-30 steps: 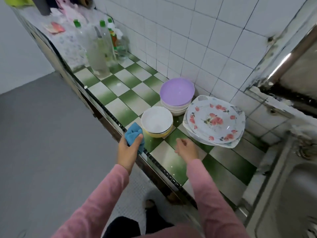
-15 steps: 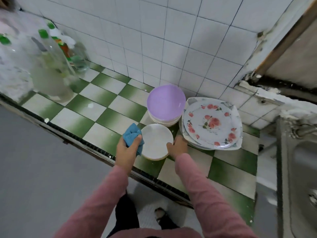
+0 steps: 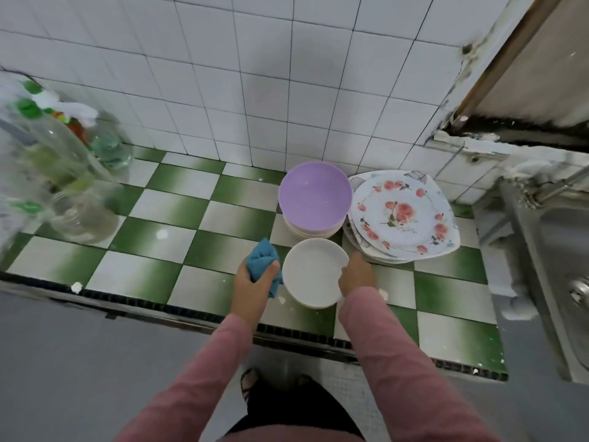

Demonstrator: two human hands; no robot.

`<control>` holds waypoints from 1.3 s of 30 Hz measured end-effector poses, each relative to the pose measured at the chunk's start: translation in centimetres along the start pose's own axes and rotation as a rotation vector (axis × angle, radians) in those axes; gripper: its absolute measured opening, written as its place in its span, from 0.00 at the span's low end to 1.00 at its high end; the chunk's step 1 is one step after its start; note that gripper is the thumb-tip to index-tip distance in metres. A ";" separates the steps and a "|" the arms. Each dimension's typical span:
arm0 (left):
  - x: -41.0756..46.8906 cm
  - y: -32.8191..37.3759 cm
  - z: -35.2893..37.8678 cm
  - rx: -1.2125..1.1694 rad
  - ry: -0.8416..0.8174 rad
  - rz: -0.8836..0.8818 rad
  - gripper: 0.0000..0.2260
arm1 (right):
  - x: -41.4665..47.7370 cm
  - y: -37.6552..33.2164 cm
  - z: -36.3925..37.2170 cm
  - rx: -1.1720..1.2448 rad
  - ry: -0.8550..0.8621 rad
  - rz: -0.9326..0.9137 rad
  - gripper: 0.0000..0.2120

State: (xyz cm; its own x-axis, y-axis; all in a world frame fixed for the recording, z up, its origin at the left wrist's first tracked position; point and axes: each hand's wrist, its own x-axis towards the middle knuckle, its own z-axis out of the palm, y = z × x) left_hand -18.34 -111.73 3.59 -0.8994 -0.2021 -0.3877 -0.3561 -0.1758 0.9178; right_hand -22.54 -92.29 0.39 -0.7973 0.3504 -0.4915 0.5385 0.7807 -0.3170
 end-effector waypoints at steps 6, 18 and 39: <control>0.7 0.1 -0.1 -0.023 -0.015 -0.008 0.12 | -0.7 -0.4 -0.5 -0.025 -0.021 -0.050 0.16; 1.4 -0.4 1.3 -0.027 0.069 0.011 0.12 | -0.9 0.0 -2.2 0.098 -0.050 -0.157 0.16; 3.7 -0.4 3.6 -0.013 0.018 0.066 0.13 | -2.7 3.3 -4.0 0.403 0.297 -0.135 0.12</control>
State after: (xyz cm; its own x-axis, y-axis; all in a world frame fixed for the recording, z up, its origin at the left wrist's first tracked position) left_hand -22.43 -108.89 2.14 -0.9159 -0.2312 -0.3282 -0.2931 -0.1735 0.9402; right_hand -19.70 -88.63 3.88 -0.8785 0.4376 -0.1915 0.4409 0.5887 -0.6775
